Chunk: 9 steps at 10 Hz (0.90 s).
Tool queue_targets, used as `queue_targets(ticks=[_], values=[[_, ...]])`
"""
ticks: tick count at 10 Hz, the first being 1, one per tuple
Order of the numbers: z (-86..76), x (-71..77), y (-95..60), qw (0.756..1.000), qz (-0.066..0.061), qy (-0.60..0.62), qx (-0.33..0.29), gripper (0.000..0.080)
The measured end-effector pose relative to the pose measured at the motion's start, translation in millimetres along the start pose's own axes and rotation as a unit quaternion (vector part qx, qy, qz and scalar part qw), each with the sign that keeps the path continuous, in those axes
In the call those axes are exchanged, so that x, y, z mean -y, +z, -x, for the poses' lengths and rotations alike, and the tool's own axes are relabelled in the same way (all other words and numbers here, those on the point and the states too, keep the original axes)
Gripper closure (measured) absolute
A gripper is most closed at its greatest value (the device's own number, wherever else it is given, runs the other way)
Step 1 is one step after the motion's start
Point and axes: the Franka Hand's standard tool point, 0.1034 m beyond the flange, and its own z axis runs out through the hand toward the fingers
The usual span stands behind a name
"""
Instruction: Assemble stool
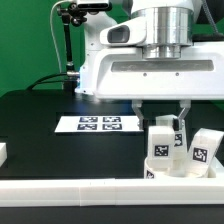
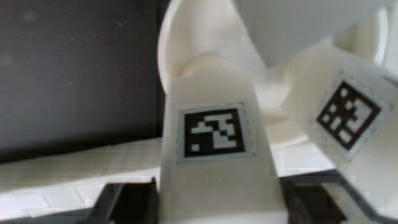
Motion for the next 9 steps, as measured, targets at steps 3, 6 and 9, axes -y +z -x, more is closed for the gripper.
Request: queue_targets(ticks=[3, 6, 9], values=[[-2.0, 0.8, 0.6, 0.993, -0.002, 0.122, -0.007, 0.0459], [-1.0, 5.0, 0.2, 0.968, -0.006, 0.251, -0.006, 0.0459], [-0.1, 8.5, -0.2, 0.939, -0.012, 0.344, -0.003, 0.0459]])
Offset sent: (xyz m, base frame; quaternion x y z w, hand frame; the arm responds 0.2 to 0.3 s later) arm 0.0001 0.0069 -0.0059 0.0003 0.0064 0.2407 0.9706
